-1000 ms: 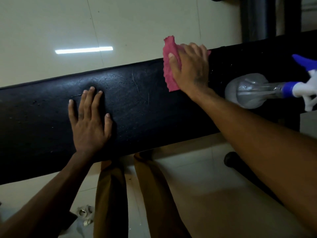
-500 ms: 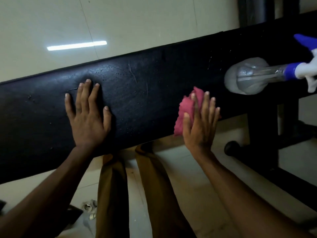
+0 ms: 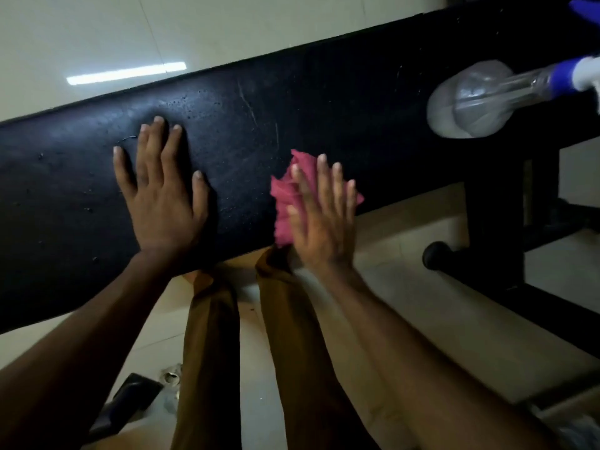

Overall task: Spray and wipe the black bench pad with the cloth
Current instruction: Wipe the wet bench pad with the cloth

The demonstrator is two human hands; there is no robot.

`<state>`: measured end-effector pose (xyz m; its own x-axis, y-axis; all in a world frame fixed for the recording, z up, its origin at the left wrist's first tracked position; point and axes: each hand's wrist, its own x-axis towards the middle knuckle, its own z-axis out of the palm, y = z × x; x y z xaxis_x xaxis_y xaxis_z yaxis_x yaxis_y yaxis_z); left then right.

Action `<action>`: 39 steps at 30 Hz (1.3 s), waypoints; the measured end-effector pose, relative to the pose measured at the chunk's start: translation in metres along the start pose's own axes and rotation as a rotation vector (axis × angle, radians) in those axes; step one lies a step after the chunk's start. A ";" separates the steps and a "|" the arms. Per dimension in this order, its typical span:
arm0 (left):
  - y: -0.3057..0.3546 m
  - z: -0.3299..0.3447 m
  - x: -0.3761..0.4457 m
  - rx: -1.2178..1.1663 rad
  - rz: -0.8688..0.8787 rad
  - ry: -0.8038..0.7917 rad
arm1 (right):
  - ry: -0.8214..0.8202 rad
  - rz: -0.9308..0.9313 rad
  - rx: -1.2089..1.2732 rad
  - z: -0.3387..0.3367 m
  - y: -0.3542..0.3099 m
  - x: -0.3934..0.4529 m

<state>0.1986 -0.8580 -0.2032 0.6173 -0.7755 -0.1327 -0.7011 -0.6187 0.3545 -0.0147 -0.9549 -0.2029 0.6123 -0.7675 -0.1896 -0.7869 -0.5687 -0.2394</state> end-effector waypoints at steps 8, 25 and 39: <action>-0.001 0.002 0.001 0.024 0.002 -0.007 | 0.314 0.668 0.140 0.001 0.013 0.030; -0.044 -0.016 -0.007 -0.018 0.159 -0.064 | 0.254 0.530 -0.048 -0.013 -0.021 0.088; -0.097 -0.030 -0.036 0.055 0.182 -0.055 | 0.075 0.376 -0.062 -0.033 -0.064 0.164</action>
<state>0.2548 -0.7667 -0.2052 0.4588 -0.8801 -0.1221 -0.8189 -0.4722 0.3263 0.1332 -1.0538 -0.1877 0.2751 -0.9440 -0.1823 -0.9599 -0.2589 -0.1080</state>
